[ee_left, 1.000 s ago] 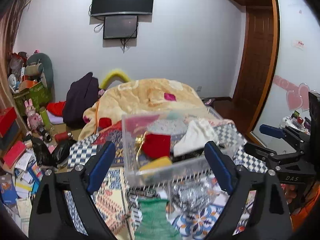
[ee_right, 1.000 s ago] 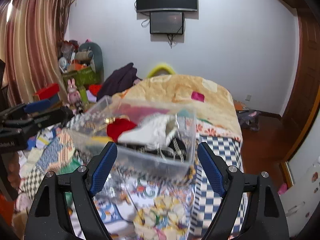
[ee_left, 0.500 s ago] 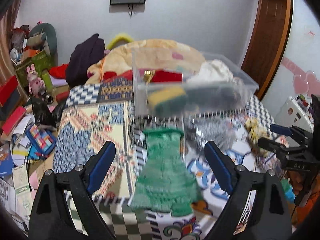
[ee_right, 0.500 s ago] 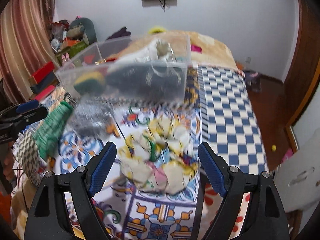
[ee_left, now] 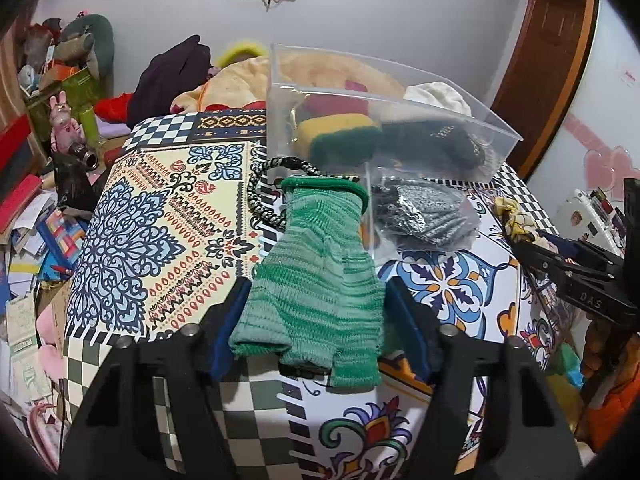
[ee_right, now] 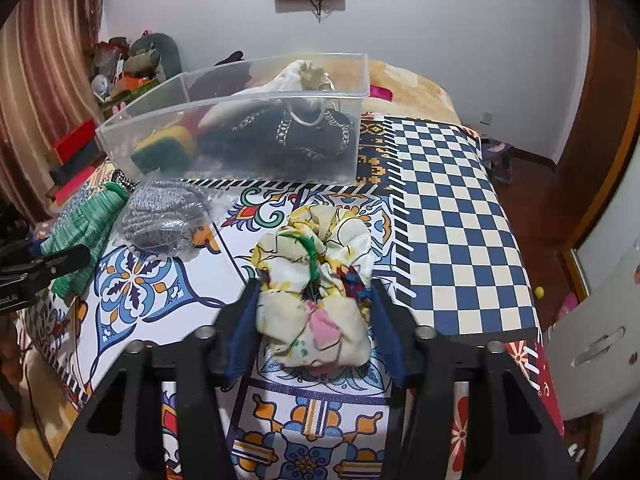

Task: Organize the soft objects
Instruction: 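Grasp the green knit mesh item with the left tool while the right tool grasps the floral scrunchie, then carry the knit item and scrunchie over the box and release them inside, then grasp the beaded bracelet with the left tool while the right tool grasps the silver mesh bag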

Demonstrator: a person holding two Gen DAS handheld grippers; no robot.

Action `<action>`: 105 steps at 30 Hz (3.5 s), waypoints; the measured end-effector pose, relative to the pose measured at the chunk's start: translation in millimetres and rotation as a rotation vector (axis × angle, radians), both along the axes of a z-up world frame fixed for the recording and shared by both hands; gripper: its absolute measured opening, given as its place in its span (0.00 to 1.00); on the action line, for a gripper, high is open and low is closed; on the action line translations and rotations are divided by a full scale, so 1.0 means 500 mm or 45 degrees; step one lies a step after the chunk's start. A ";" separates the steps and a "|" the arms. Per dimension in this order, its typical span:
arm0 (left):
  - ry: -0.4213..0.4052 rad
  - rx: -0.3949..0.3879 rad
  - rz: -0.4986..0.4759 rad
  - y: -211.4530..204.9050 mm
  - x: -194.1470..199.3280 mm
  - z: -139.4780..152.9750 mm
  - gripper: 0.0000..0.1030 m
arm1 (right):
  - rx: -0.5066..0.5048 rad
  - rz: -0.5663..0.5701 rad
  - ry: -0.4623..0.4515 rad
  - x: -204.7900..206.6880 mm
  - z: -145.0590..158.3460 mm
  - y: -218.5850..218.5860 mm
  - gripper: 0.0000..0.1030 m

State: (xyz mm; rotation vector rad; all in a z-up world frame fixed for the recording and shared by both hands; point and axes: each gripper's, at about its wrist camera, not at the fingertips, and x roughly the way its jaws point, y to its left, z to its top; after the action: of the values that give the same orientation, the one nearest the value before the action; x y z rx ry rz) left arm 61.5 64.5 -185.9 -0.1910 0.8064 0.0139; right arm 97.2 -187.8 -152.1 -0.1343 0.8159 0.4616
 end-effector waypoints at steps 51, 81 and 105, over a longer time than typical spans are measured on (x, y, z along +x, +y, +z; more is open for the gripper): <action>-0.389 0.076 0.051 0.015 0.163 0.227 0.17 | 0.194 0.206 -0.291 0.122 0.183 0.176 0.16; -0.170 0.104 0.037 0.012 0.257 0.140 0.44 | 0.035 0.223 -0.174 0.171 0.126 0.230 0.45; -0.196 0.142 0.037 0.042 0.089 0.148 0.83 | 0.144 0.222 -0.223 0.083 0.137 0.153 0.80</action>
State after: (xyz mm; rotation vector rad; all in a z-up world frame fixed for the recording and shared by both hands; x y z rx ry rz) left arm 106.0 85.5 -112.0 -0.0966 0.6473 0.0708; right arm 138.9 -111.1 -83.6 -0.1394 0.6073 0.6503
